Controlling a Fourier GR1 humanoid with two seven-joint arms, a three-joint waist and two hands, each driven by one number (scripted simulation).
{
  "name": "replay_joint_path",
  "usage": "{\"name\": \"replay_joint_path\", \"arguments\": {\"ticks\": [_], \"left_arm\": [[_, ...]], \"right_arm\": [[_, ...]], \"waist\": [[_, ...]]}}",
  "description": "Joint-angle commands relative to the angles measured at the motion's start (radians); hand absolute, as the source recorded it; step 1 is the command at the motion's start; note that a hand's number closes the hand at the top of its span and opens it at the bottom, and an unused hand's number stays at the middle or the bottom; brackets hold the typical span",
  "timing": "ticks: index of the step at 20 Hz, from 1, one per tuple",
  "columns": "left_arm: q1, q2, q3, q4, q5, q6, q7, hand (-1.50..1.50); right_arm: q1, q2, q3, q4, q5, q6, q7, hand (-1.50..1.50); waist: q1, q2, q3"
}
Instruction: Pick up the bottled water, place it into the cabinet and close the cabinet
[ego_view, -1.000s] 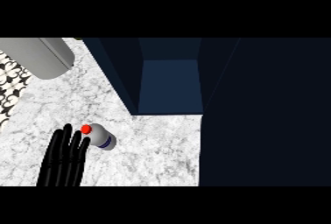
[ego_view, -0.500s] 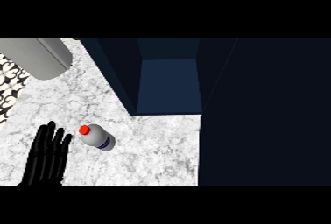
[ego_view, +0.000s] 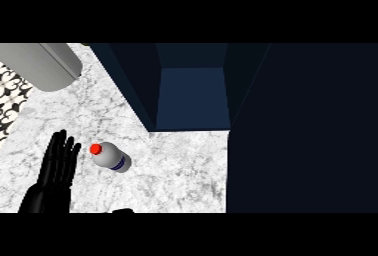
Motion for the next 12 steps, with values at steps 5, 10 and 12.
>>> {"name": "replay_joint_path", "arguments": {"ticks": [5, 10, 12], "left_arm": [[-0.096, -0.031, 0.109, 0.254, 0.078, -0.062, -0.12, -1.5], [-0.148, -0.021, 0.178, 0.418, 0.12, -0.12, -0.184, -1.5], [-0.151, -0.061, 0.168, 0.502, 0.115, -0.123, -0.25, -1.5]], "right_arm": [[0.049, -0.023, -0.07, -0.18, -0.218, -0.014, 0.063, -1.5], [0.099, -0.031, -0.111, -0.122, -0.253, 0.052, -0.009, -1.5], [0.058, -0.069, -0.103, -0.168, -0.262, 0.005, 0.067, -1.5]], "waist": [[-0.002, 0.003, 0.001], [-0.006, 0.002, 0.001], [0.001, 0.006, -0.001]]}}
